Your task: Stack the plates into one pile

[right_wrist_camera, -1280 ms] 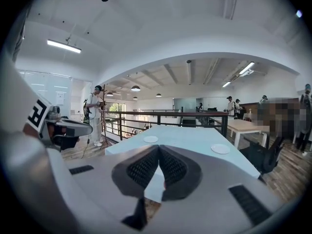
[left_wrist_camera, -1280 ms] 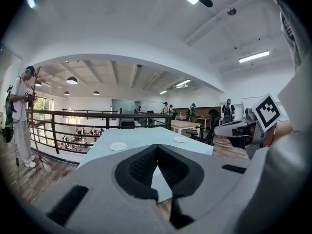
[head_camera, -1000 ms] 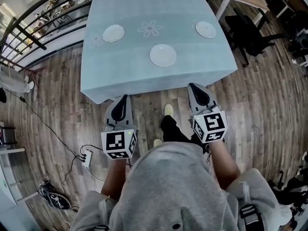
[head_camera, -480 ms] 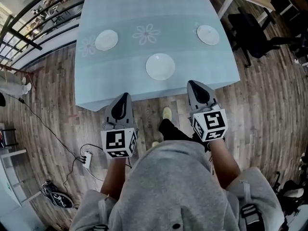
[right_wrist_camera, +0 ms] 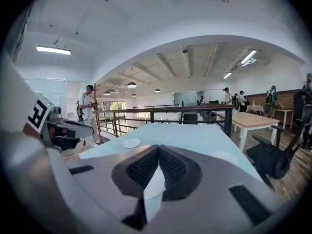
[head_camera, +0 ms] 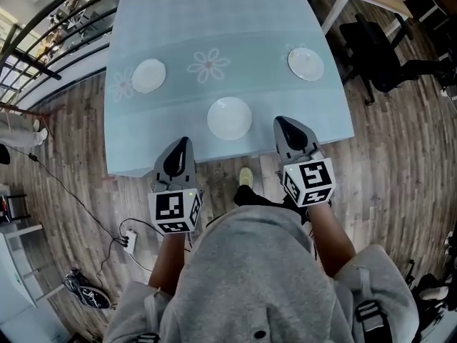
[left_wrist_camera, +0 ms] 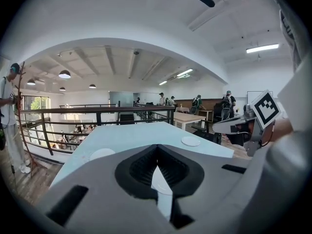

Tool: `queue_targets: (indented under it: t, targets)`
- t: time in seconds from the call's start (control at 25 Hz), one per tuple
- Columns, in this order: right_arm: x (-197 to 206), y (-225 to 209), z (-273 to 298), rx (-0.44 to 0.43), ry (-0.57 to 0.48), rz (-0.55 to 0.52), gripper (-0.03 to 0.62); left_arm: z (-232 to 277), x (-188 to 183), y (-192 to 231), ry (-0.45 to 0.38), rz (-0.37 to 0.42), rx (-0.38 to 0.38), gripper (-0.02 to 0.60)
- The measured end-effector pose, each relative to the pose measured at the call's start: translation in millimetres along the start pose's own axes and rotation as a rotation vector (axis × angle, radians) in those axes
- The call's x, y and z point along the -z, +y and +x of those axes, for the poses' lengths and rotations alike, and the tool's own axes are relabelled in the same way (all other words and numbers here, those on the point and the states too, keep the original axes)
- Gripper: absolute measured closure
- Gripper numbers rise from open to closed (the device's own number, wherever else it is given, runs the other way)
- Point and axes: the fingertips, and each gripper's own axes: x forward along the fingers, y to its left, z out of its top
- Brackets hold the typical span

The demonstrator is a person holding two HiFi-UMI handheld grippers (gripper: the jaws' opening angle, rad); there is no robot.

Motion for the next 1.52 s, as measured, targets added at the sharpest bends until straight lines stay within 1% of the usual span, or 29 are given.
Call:
queue_targets:
  t: [0.2,0.36,0.6,0.72,0.92,1.08,1.28,1.32,1.36,1.4,1.52]
  targets:
    - [-6,-14,17,-0.032,-0.014,0.010,0.568,20,-5,-2,0.011,-0.013,-0.013,0.565]
    - [-8,-26,30,-0.048,-0.020,0.013,0.568,33,-13,-1,0.009,-0.008,-0.025,0.565]
    - [-13,-36,44,-0.063,-0.037,0.029,0.568,42,-14,12,0.018,0.023,-0.057,0.565]
    - [-11,-40,50,-0.068,-0.029,0.030,0.568,50,-11,20,0.030,0.051,-0.078,0.564]
    - [-7,-36,60,-0.080,-0.011,0.025,0.568,61,-1,53,0.053,0.082,-0.126,0.563]
    - [-7,-30,74,-0.079,-0.002,0.023,0.568,73,9,84,0.089,0.095,-0.137,0.561]
    - [-7,-27,97,-0.075,0.020,0.016,0.568,99,19,116,0.149,0.178,-0.135,0.561]
    - [-7,-26,101,-0.072,0.025,0.015,0.568,106,22,123,0.163,0.194,-0.134,0.547]
    - [-7,-26,105,-0.071,0.031,0.017,0.568,112,26,129,0.180,0.208,-0.133,0.500]
    - [-7,-25,109,-0.070,0.038,0.018,0.568,119,29,136,0.197,0.219,-0.132,0.467]
    - [-5,-25,121,-0.067,0.063,0.018,0.568,142,43,159,0.244,0.245,-0.138,0.462]
